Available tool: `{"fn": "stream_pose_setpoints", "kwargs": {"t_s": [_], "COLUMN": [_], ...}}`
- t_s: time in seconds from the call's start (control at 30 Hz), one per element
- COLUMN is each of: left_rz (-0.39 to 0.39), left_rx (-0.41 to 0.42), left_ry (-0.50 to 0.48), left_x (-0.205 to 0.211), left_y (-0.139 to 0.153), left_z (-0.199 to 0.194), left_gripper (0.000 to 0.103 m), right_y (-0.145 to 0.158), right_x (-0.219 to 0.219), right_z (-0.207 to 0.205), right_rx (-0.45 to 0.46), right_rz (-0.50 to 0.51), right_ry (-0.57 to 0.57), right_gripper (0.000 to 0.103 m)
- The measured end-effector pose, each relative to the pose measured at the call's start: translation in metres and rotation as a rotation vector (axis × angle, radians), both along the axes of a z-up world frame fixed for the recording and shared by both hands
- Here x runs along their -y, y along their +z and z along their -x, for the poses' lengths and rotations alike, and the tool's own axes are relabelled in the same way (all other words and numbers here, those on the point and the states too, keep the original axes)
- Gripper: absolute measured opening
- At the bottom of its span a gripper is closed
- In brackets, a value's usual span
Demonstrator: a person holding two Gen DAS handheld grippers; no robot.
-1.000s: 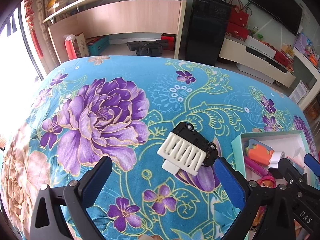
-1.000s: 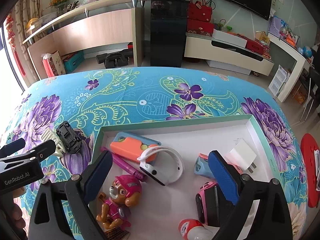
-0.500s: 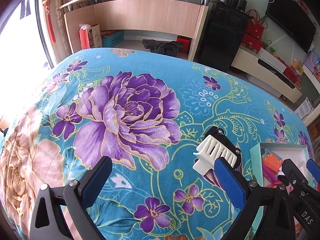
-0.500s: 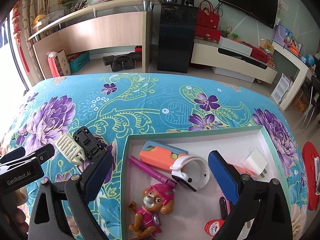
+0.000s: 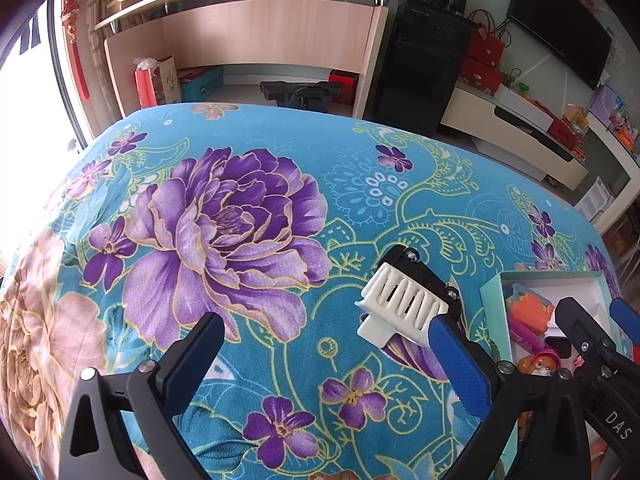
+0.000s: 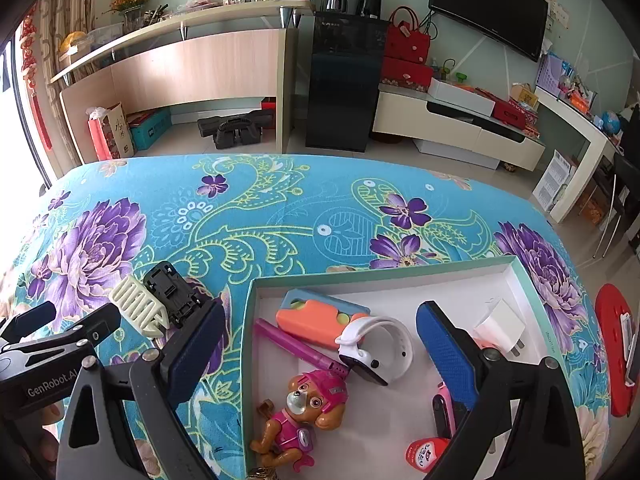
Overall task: Organize rigid objects
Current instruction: 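Move the left tool to the white ribbed holder on the black toy car and grasp it, then hold the white holder with the left tool while the right grasps the black toy car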
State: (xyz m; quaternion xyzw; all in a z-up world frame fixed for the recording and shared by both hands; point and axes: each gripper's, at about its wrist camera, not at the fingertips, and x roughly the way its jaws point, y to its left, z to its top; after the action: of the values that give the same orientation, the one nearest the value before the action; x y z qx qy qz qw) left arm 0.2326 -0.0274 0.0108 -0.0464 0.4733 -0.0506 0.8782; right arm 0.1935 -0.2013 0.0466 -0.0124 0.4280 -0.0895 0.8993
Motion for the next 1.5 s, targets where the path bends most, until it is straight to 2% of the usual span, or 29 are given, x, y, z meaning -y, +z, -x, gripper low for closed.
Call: {"fn": "stream_pose_setpoints", "kwargs": {"t_s": [0.37,0.57,0.73,0.87,1.03,1.23,1.3,1.37,1.4,1.47,1.5], "left_rz": [-0.019,-0.099,-0.082,-0.068,-0.057,-0.021,-0.013,-0.002,0.012,0.032,0.038], "left_rx": [-0.01,-0.006,0.018,0.013,0.063,0.057,0.067,0.07,0.071,0.07,0.072], "left_ry": [-0.074,-0.022,0.007,0.02,0.012,0.033,0.043,0.055,0.059,0.064,0.067], "left_x": [0.031,0.027,0.013,0.006,0.003,-0.007,-0.012,-0.017,-0.02,-0.024,-0.026], "left_y": [-0.021,-0.027,-0.024,-0.025,-0.018,-0.023,-0.022,-0.022,-0.022,-0.022,-0.022], "left_z": [-0.013,-0.016,-0.016,-0.017,-0.018,-0.022,-0.023,-0.024,-0.024,-0.024,-0.024], "left_gripper": [0.103,0.103,0.102,0.087,0.086,0.07,0.059,0.044,0.041,0.028,0.026], "right_y": [-0.006,-0.011,-0.014,-0.016,-0.021,-0.024,-0.025,-0.026,-0.027,-0.028,-0.028], "right_x": [0.007,0.008,0.003,-0.006,-0.02,-0.027,-0.028,-0.029,-0.03,-0.032,-0.034], "right_z": [-0.002,-0.003,-0.005,-0.007,-0.01,-0.011,-0.012,-0.013,-0.013,-0.014,-0.014], "right_rx": [-0.017,-0.025,-0.03,-0.032,-0.046,-0.055,-0.058,-0.06,-0.059,-0.059,-0.06], "right_rz": [-0.018,-0.042,-0.055,-0.081,-0.078,-0.065,-0.065,-0.069,-0.072,-0.08,-0.083], "right_ry": [-0.011,-0.011,0.004,0.033,0.071,0.089,0.09,0.094,0.098,0.105,0.109], "right_gripper": [0.097,0.097,0.097,0.097,0.097,0.097,0.097,0.096,0.096,0.097,0.096]}}
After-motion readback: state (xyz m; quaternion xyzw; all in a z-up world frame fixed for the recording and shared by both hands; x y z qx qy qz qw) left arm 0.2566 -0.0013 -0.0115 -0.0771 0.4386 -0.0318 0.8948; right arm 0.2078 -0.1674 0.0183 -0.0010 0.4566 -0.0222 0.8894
